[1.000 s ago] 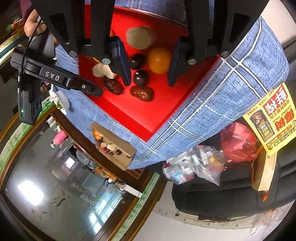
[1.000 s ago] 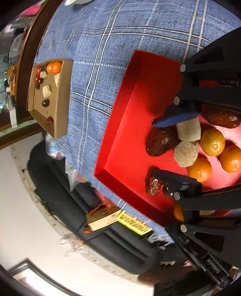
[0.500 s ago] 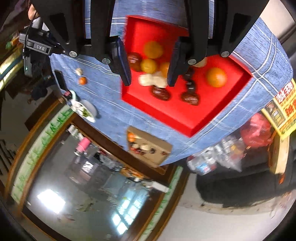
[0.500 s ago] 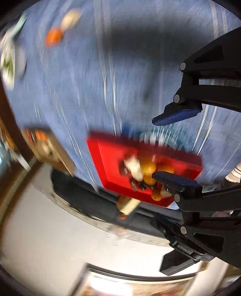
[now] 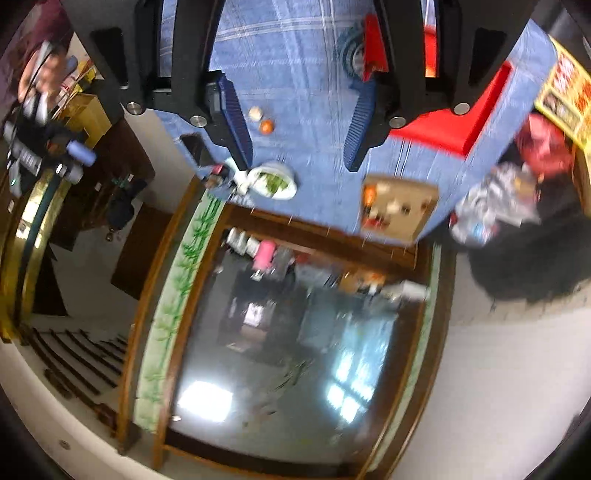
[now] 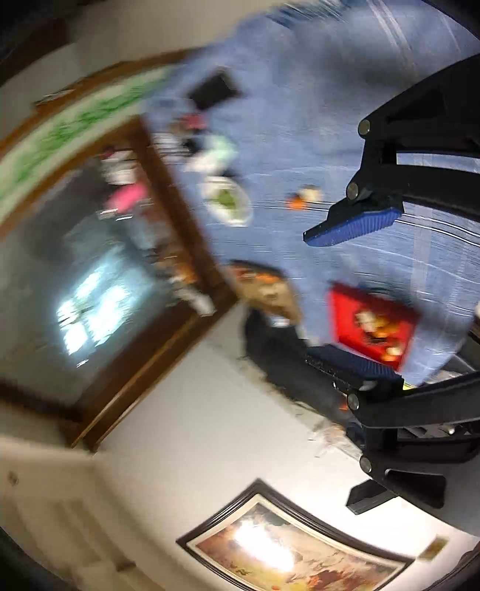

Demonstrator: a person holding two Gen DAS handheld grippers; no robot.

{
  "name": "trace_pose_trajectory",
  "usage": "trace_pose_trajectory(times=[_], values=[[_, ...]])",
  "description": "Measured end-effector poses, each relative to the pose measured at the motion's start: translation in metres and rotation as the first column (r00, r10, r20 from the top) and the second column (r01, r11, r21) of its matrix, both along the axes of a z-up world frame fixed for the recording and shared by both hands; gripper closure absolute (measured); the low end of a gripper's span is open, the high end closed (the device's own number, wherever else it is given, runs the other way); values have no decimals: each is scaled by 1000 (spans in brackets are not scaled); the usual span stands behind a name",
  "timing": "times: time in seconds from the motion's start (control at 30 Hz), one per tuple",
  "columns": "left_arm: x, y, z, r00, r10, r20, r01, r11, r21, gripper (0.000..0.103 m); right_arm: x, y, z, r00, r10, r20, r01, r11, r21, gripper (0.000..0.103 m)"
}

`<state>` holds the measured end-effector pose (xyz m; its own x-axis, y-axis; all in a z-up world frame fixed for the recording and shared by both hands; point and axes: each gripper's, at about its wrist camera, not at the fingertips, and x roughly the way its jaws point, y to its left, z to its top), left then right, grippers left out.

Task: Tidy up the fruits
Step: 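Move both grippers back toward the last orange and beige round piece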

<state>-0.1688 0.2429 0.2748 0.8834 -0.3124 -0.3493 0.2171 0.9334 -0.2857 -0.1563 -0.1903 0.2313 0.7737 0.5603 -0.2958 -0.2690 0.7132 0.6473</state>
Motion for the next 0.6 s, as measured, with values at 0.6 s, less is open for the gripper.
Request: trace_pose_trajectory(times=[0.6], values=[[165,-70,-115,934,-126,-334,130,992,-11,50,164,67,-113,983,-57,-176,-24,904,-428,52]])
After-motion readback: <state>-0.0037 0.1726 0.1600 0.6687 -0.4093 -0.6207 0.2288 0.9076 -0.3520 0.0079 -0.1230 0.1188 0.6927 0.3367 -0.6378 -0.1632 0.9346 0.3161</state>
